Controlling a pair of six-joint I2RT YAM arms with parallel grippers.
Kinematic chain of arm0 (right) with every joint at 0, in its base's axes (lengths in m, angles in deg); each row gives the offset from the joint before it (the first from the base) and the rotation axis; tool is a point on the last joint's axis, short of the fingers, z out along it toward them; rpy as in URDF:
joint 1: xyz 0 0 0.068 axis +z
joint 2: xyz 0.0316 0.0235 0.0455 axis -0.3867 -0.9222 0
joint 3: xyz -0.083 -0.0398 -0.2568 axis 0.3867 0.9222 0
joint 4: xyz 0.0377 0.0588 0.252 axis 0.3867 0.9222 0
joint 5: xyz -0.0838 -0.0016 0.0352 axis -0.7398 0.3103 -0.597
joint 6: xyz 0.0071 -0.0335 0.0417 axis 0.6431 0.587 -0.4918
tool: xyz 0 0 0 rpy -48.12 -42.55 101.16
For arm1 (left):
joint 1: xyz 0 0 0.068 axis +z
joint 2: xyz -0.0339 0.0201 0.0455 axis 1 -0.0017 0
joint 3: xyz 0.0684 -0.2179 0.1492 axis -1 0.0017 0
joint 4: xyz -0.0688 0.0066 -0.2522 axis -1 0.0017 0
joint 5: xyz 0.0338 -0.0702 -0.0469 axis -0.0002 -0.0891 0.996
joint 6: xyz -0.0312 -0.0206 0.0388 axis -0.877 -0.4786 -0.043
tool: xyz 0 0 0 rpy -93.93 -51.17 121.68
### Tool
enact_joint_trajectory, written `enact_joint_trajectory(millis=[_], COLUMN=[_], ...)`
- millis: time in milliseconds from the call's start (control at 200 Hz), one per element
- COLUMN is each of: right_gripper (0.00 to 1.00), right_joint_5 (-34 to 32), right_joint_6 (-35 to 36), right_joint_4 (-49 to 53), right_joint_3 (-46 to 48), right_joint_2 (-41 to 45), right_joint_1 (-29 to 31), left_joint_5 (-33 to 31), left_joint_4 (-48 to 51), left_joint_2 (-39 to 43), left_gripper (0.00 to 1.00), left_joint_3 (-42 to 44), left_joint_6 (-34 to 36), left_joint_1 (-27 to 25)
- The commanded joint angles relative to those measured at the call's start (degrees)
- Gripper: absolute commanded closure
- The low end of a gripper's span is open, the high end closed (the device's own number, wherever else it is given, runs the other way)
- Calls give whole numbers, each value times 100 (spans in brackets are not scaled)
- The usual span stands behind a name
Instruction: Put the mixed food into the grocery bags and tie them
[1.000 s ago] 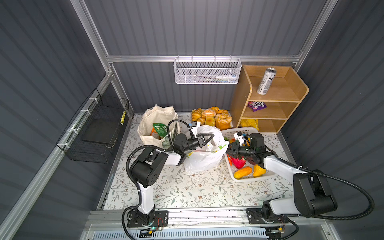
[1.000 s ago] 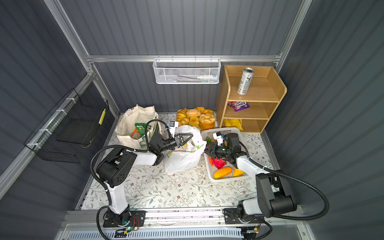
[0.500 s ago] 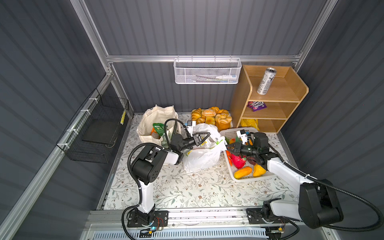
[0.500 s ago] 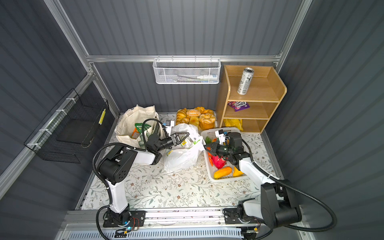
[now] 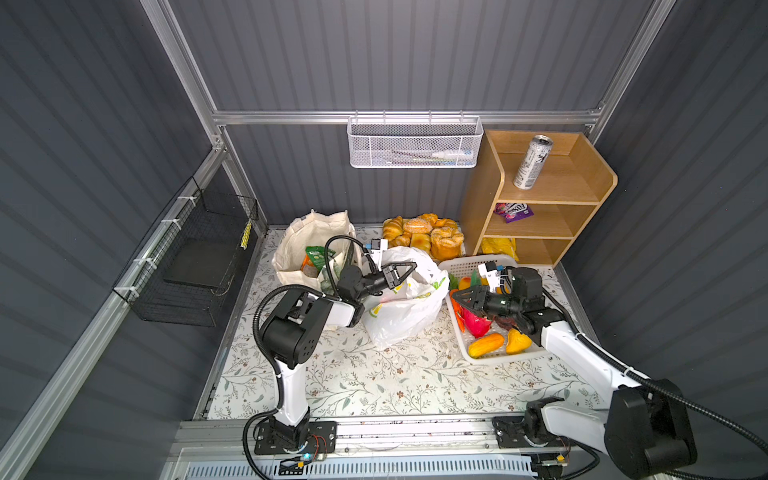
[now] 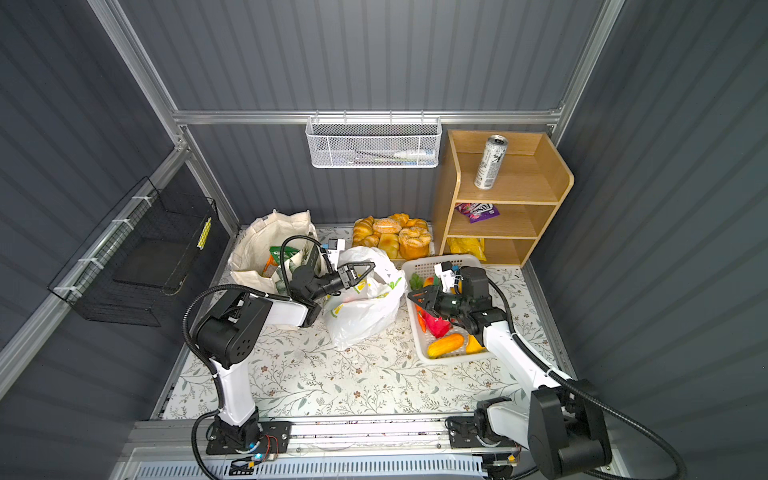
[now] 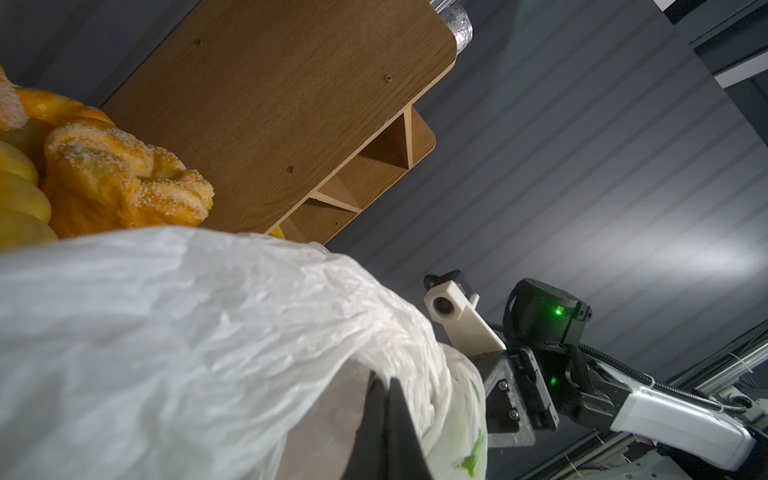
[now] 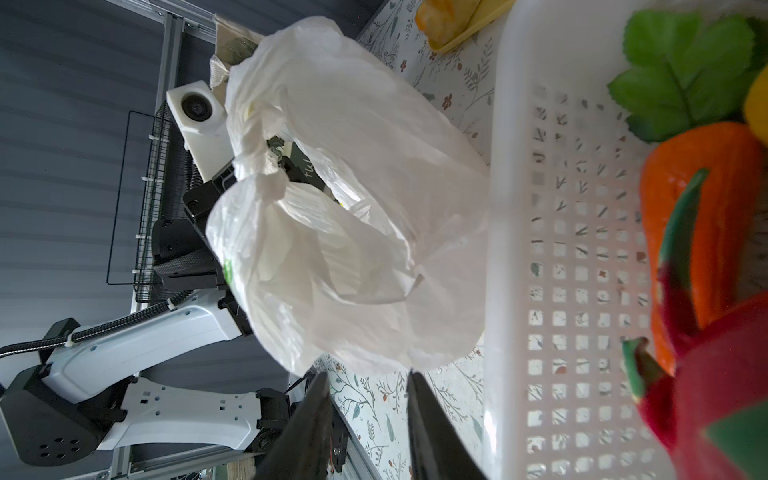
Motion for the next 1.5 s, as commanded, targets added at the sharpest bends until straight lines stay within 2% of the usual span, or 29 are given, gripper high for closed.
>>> enact_joint_trajectory(millis=[0, 110, 265, 710, 931, 1016, 1161, 1496], right_gripper=[68, 61, 57, 61, 54, 52, 48, 48], right_joint_5=[-112, 12, 43, -14, -136, -281, -926, -2001], right_joint_6=[125, 61, 125, 116, 258, 410, 959, 2212], right_joint_4=[20, -227, -213, -247, -131, 98, 887, 2184], right_joint_3=[-220, -366, -664, -1010, -1254, -1325, -1406, -1979], right_joint_2=[-293, -612, -832, -1203, -1450, -1442, -1123, -1038], right_joint_1=[32, 40, 174, 421, 606, 687, 824, 1108], left_joint_5=[97, 118, 119, 185, 225, 211, 198, 238], left_joint_4=[131, 181, 212, 163, 169, 173, 190, 203], left_joint_2=[104, 143, 133, 142, 110, 123, 126, 48], left_gripper=[100, 100, 100, 100, 100, 100, 100, 100], left_joint_3=[-116, -116, -116, -97, -112, -103, -81, -193], left_joint_6=[63, 100, 125, 101, 99, 97, 110, 75], left_joint_1=[33, 33, 33, 16, -38, -46, -46, -47])
